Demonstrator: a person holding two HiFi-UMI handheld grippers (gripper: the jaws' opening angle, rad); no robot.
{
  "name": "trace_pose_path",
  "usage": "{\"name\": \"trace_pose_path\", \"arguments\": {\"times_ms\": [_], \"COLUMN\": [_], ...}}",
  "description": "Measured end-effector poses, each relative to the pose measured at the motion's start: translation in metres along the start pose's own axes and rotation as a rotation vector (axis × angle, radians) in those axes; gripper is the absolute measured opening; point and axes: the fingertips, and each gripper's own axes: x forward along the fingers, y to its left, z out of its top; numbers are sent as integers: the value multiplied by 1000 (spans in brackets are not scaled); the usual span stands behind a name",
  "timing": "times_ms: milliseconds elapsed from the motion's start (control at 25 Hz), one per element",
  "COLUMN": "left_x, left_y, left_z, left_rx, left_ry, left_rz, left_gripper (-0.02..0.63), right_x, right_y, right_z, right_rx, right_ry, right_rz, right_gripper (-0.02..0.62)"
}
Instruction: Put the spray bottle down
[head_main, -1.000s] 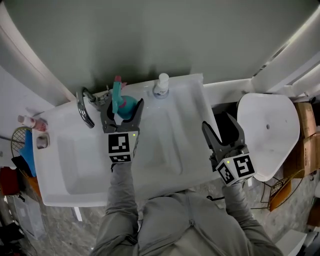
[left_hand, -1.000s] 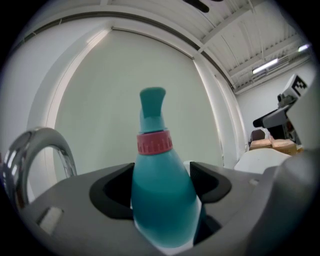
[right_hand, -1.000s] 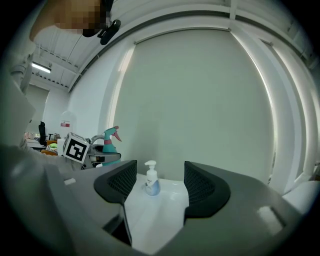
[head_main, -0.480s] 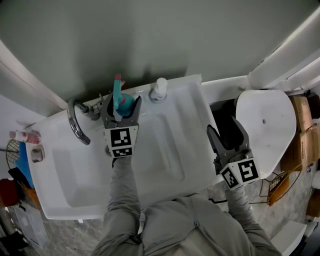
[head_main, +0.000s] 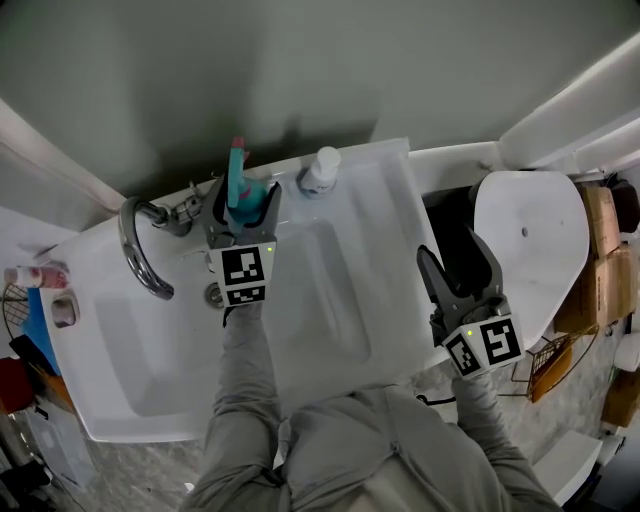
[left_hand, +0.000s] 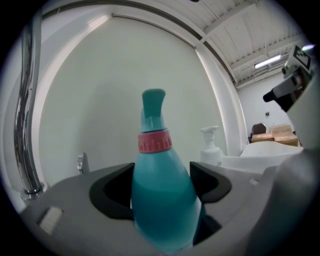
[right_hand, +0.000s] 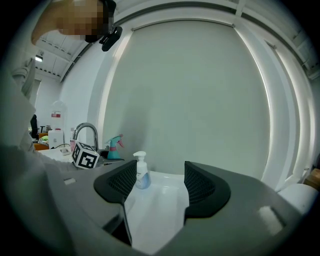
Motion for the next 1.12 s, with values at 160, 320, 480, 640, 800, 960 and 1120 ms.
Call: {"name": "trace_pose_path", "arguments": {"times_ms": [160,320,480,640,800,960,1120], "left_x": [4,5,4,5,5,2,-3], "left_y": [-4,-4,-4,-4,-6,-4,-4], "left_z": [-7,-9,-8,-10,-8,-2,6], "left_rx": [0,-1,4,7,10,12,17], "left_ry": [8,1,-8,-7,-12,-24,-38], "left_rz": [-6,0,8,6,-1,6,8], "left_gripper": [390,390,390,390,390,390,390], "right_x": [2,3,3,2,0,-1,-1], "right_y": [-3,-3,-3,-3,-4,-3,-2], "right_z": [-2,-4,-4,-4,-4,-3,0], "right_rx": [-2,-3,-4,-3,-6,-4,-1], "right_ry": [4,9,9,8,7,1,-9], "right_rz": [-8,-8,-6,-7,-10,-7,-4], "right_gripper": [290,290,290,290,290,290,290]}}
